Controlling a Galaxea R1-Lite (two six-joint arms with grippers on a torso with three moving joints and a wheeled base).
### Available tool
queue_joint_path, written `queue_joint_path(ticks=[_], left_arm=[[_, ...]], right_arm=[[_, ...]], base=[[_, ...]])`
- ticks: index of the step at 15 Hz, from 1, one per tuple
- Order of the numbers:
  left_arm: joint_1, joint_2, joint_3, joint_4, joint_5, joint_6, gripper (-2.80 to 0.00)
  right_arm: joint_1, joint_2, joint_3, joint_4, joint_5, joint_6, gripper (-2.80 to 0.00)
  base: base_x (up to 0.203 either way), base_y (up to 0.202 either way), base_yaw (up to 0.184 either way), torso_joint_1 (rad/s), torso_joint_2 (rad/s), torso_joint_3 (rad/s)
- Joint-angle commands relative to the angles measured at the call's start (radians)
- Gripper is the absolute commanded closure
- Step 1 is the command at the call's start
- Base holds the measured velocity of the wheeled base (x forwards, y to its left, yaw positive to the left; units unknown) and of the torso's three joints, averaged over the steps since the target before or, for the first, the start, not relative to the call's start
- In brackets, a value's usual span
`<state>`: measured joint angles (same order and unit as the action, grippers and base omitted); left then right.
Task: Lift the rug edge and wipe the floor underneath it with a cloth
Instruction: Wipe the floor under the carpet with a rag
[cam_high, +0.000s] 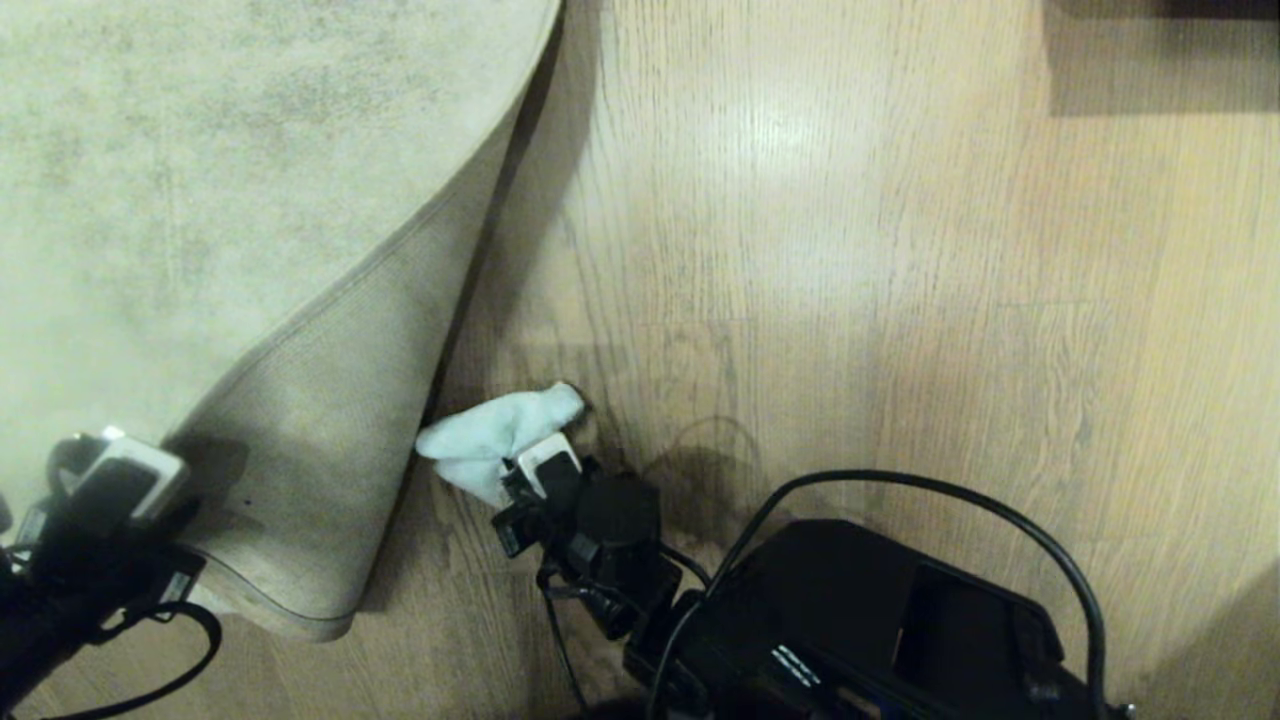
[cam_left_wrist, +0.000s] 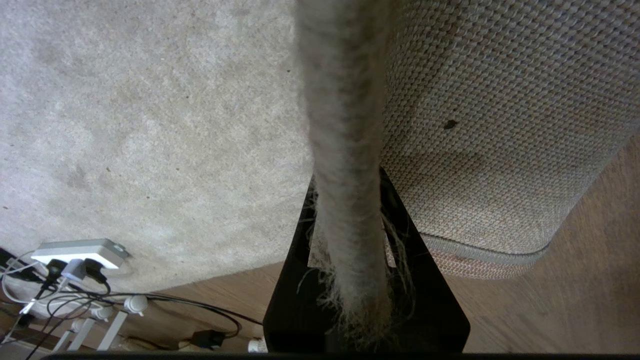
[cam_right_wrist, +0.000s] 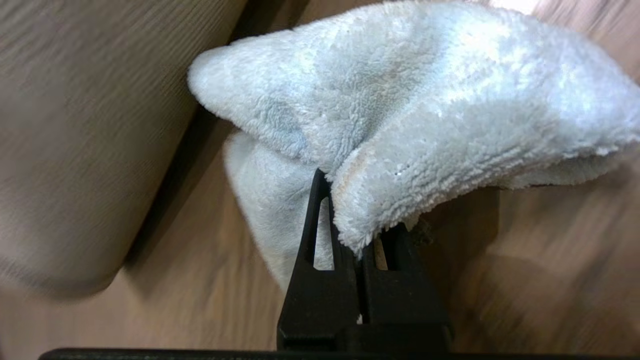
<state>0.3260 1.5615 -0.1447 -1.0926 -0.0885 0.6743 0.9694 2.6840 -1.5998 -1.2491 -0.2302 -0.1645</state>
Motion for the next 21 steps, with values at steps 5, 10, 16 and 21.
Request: queue_joint_path(ticks=[5, 10, 16, 21], left_arm=[[0.001, 0.0, 0.0, -0.006, 0.0, 0.004, 0.0], [0.001, -0.001, 0.004, -0.006, 0.0, 0.004, 0.0], [0.001, -0.004, 0.0, -0.006, 0.0, 0.004, 0.0], [0.001, -0.004, 0.0, -0.006, 0.0, 0.004, 0.0]], right_arm=[[-0.049, -0.067, -0.036, 0.017, -0.003, -0.014, 0.0], [-0.071, -0.147, -0.026, 0.054, -0.001, -0.028, 0.0], [-0.067, -0.273, 0.116, 0.057, 0.0, -0.053, 0.0], [0.031, -0.366, 0.306, 0.01, 0.0, -0.053, 0.0]], base=[[0.0, 0.0, 0.0, 0.0, 0.0, 0.0], [0.0, 0.0, 0.0, 0.0, 0.0, 0.0], [0.0, 0.0, 0.0, 0.0, 0.0, 0.0], [0.0, 0.0, 0.0, 0.0, 0.0, 0.0]])
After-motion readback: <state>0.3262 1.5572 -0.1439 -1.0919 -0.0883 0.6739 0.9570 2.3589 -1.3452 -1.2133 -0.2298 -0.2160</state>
